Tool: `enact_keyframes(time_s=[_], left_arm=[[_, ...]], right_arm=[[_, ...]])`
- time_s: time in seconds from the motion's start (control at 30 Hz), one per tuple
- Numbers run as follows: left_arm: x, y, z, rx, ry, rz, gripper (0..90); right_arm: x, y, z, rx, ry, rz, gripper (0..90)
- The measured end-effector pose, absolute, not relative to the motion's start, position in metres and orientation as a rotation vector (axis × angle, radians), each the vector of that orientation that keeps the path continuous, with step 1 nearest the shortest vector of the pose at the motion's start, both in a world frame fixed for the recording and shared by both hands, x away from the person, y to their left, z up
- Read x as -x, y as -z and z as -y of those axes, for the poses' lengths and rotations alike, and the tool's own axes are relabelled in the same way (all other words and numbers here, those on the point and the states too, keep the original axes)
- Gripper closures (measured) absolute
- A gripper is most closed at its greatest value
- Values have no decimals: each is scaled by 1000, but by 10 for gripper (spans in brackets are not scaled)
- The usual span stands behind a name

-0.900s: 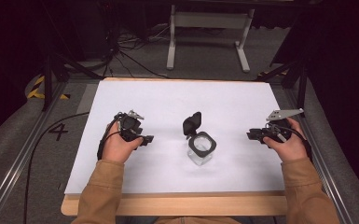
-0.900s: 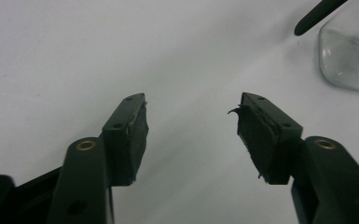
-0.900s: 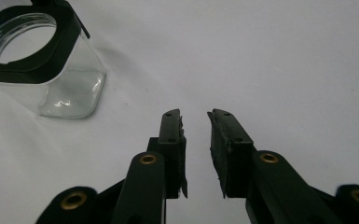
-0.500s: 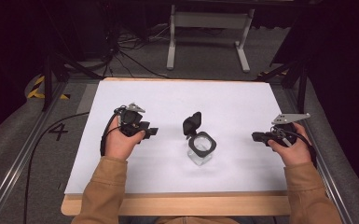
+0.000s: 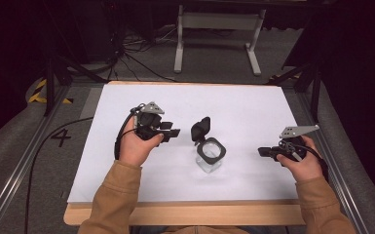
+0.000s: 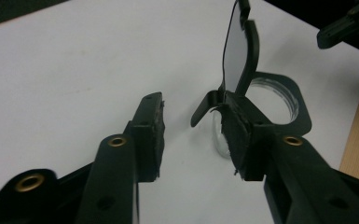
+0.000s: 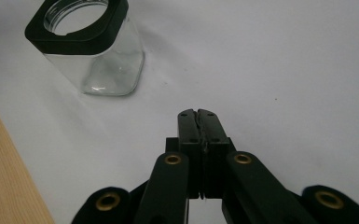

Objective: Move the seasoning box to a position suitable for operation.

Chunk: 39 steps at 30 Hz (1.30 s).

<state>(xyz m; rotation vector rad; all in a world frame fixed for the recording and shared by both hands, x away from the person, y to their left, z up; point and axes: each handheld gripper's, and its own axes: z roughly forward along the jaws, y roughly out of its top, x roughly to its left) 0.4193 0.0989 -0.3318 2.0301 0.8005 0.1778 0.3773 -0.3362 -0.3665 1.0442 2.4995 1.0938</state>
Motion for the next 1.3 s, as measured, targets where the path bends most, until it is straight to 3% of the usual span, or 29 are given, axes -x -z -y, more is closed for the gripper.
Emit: enact_keyframes(time_s=[0.23,0.33,0.93,1.3], left_arm=[[-418,330,-90,-1962,-235,-756,847],[-417,329,-87,-1930,-242,-732,897],[-422,343,-71,-1915,-247,-756,899],[-422,343,-70,-1908,-256,-752,897]], right_arm=[[-367,364,318,-957,-1168,-2502,900],[-366,366,310,-933,-1212,-2498,900],[-373,381,248,-837,-1408,-2423,900],[-376,383,244,-824,-1380,-2398,900]])
